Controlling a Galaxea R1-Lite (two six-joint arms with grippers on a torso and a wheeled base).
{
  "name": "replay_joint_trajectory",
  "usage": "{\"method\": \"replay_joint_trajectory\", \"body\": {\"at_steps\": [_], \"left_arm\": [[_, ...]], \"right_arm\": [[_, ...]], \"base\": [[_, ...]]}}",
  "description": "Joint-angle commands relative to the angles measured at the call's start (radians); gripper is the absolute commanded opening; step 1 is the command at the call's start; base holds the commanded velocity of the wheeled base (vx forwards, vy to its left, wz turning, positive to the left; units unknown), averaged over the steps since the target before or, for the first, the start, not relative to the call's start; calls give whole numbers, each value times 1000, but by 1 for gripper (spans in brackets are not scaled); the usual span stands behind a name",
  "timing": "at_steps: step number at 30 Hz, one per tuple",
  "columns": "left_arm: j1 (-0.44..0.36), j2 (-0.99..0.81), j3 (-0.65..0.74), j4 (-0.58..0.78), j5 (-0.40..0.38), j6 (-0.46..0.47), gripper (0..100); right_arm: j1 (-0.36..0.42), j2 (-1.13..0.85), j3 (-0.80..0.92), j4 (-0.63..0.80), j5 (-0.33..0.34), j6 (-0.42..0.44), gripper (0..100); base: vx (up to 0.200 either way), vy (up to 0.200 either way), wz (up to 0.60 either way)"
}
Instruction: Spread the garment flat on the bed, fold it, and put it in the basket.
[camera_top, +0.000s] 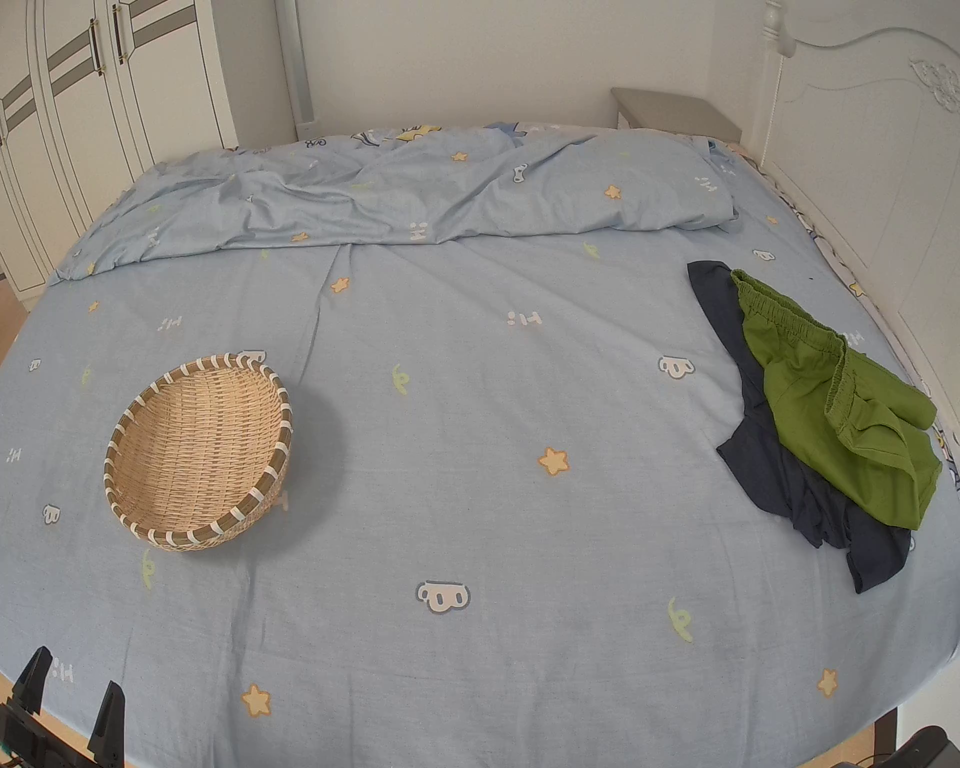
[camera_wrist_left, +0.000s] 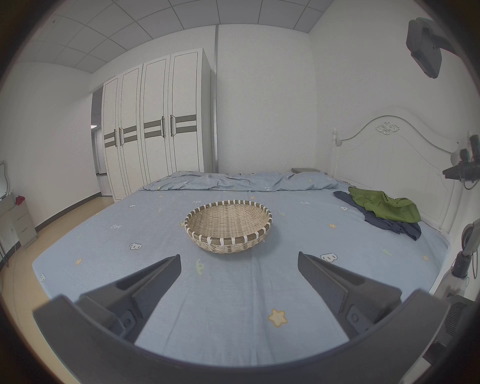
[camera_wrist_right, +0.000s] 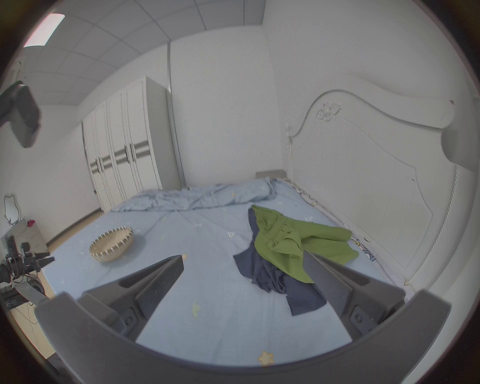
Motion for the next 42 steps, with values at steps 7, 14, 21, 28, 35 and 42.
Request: {"method": "replay_joint_trajectory", "body": {"at_steps": [7,14,21,28,35,42], "left_arm": [[0,-16,18,0,0,0,100],[0,-16,18,0,0,0,100],[0,-16,18,0,0,0,100],[0,-16,18,0,0,0,100],[0,-16,18,0,0,0,100],[0,-16,18,0,0,0,100]], "right_arm": [[45,922,-229,-160,-318,-90,100],[54,1180,-318,-282,-478,-96,100],[60,1341,-378,-393,-561,-109,100],[62,1418,-414,-529,-590,-129,100],[59,1422,-468,-539,-591,-141,100],[39,1456,-470,-543,-604,-139,100]], "base": [[0,0,0],[0,0,0],[0,0,0],[0,0,0],[0,0,0],[0,0,0]]}}
